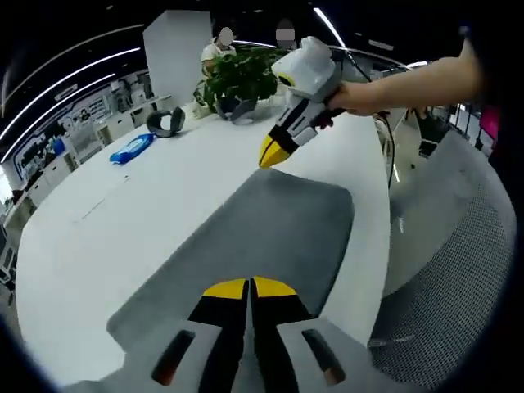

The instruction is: Fold the towel on the table until its edges align and the towel forms a compact rectangular stack.

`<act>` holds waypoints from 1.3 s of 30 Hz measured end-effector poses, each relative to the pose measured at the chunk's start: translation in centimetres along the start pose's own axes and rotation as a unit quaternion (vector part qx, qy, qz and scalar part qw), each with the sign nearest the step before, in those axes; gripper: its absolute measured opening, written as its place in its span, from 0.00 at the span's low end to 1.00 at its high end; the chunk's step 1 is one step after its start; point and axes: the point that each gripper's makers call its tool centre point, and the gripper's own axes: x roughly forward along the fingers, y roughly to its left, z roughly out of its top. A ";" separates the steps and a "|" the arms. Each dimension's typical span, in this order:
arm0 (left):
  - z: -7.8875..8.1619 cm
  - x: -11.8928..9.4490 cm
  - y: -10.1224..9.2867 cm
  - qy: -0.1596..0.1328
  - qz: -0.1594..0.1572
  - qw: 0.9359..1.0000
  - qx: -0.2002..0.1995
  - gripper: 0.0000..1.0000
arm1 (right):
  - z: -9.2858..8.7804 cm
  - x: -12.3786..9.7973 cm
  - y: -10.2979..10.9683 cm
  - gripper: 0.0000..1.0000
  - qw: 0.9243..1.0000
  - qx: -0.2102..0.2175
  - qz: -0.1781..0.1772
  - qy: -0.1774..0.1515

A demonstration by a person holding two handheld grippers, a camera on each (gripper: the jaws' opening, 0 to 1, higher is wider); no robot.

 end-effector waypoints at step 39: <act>-4.2 4.1 -3.7 0.145 -0.037 0.944 0.293 0.00 | -3.8 2.2 6.0 0.00 0.973 -0.142 0.126 0.129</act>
